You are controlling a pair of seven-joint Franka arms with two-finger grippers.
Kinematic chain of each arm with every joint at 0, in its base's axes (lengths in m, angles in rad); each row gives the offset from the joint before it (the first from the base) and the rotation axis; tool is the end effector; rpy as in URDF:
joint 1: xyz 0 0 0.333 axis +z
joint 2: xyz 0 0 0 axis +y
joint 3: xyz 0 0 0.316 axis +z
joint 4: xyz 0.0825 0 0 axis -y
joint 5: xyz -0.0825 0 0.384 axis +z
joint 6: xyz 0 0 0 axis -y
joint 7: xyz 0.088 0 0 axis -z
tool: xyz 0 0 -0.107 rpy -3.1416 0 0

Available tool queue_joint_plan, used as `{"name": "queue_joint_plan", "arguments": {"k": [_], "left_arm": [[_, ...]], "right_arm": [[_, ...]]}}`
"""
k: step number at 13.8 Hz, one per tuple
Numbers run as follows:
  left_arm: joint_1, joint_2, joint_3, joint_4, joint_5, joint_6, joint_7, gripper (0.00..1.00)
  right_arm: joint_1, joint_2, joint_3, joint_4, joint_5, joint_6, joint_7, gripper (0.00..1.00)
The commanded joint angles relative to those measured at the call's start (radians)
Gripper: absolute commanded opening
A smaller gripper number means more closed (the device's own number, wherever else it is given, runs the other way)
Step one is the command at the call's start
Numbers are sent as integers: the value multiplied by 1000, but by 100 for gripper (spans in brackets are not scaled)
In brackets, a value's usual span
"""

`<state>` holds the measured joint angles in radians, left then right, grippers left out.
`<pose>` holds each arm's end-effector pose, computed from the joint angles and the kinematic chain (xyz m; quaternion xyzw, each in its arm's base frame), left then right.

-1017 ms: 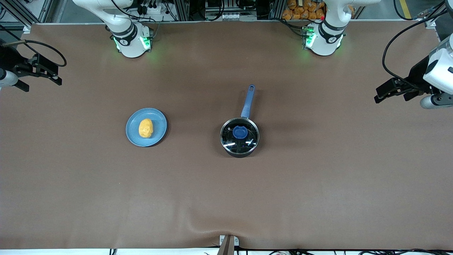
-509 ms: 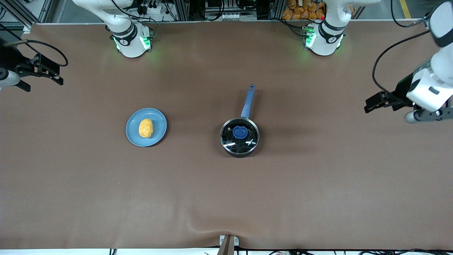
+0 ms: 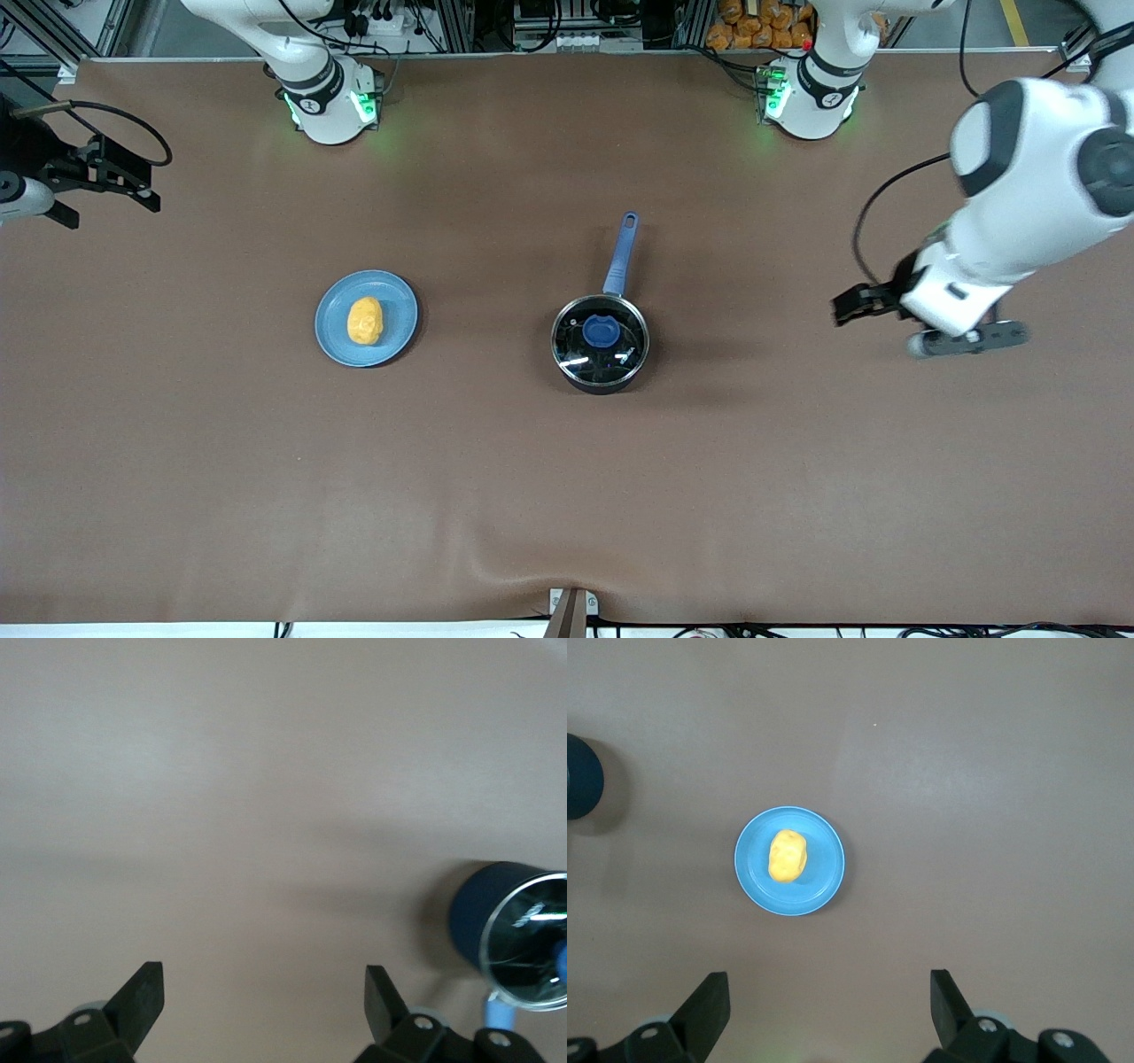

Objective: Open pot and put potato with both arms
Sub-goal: 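Move the left gripper over the glass lid's blue knob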

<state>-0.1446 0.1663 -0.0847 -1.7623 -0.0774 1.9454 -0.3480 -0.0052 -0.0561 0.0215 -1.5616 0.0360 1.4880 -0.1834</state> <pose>0.5954 -0.1416 0.4689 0.9963 0.0737 -0.0040 0.0438 0.5284 0.0131 0.6520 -0.9947 -0.1010 0.0073 0.0180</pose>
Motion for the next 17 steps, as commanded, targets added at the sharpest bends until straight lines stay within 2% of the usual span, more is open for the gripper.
{"name": "queue_joint_plan", "arguments": {"k": [1,6,9,12,17], "left_arm": [[-47,39,-41,21,-12,39,-136,100],[-228,186,-40,154,-5,47,-386,100],[-303,278,-35,236,-4,50,-492,100],[-364,338,-33,251,-1,119,-571,100],[-451,421,-32,260,103,202,-744,100]], "right_arm": [[7,7,-8,17,13,-15,9,100],[8,7,-8,14,13,-26,9,100],[7,7,-8,14,13,-26,9,100],[11,7,-8,15,13,-26,12,100],[8,7,-8,15,13,-26,12,100]]}}
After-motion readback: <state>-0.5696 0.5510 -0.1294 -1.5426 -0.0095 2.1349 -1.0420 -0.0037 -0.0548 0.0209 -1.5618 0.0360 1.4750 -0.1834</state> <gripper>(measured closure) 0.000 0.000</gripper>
